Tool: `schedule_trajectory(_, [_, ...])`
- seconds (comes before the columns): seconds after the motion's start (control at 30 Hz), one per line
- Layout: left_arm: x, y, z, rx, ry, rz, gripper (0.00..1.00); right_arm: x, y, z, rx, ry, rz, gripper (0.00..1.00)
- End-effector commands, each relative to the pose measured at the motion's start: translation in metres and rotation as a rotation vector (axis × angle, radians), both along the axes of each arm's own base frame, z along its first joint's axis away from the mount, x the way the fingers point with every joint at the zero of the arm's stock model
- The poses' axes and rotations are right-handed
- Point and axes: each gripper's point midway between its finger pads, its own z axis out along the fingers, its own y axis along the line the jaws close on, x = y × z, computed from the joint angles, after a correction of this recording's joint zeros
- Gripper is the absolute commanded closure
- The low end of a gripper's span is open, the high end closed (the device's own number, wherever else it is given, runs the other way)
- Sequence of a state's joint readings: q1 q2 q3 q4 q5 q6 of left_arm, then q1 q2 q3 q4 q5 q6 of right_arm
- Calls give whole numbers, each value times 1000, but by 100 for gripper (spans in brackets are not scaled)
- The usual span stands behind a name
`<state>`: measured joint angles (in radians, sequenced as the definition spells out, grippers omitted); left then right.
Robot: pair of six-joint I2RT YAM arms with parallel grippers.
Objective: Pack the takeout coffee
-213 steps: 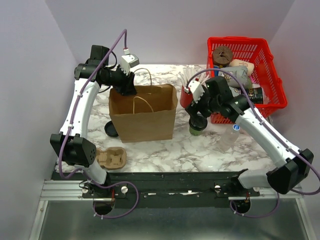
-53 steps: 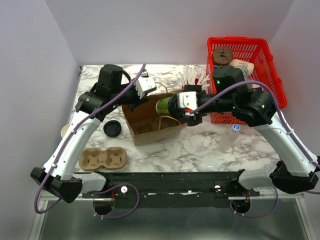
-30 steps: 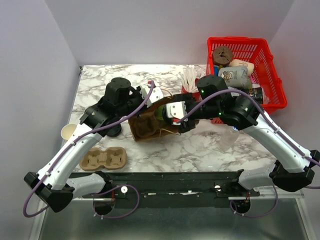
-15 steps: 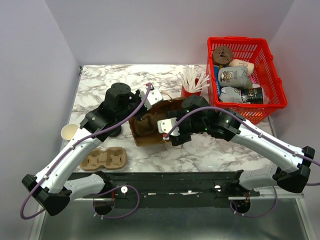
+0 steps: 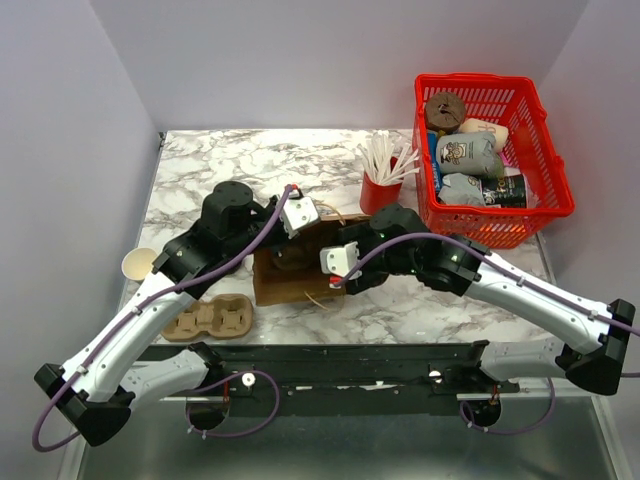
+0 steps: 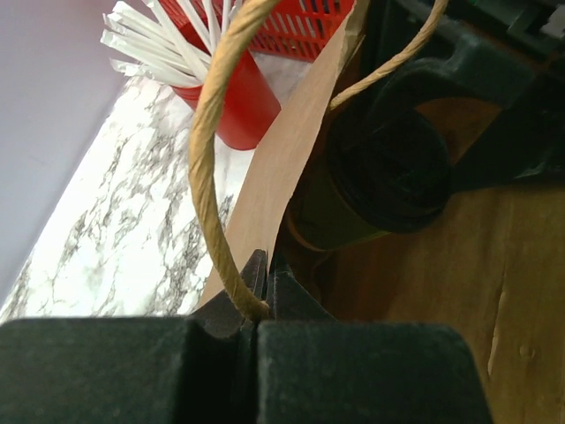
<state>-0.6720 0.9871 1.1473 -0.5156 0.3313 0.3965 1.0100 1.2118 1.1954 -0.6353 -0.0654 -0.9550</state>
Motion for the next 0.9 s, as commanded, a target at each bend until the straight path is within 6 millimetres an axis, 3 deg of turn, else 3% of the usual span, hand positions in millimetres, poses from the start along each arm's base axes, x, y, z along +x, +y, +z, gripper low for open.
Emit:
schedule_trajectory(0.0, [-8, -14, 10, -71, 28, -49, 100, 17, 14, 20, 33, -104, -3, 99])
schedule_trajectory(0.27, [2, -20, 17, -142, 103, 25, 100, 23, 20, 19, -31, -115, 29, 99])
schedule_trajectory(0.33, [4, -23, 17, -155, 136, 32, 100, 21, 20, 10, -80, -81, 41, 99])
schedule_trajectory(0.5, [10, -28, 22, -190, 175, 67, 100, 18, 22, 12, -138, -15, 42, 99])
schedule_trajectory(0.7, [13, -28, 20, -169, 183, 75, 100, 16, 10, 11, -203, 17, 13, 100])
schedule_trajectory(0.87, [13, -27, 22, -179, 188, 84, 100, 15, -3, -2, -265, 33, -9, 100])
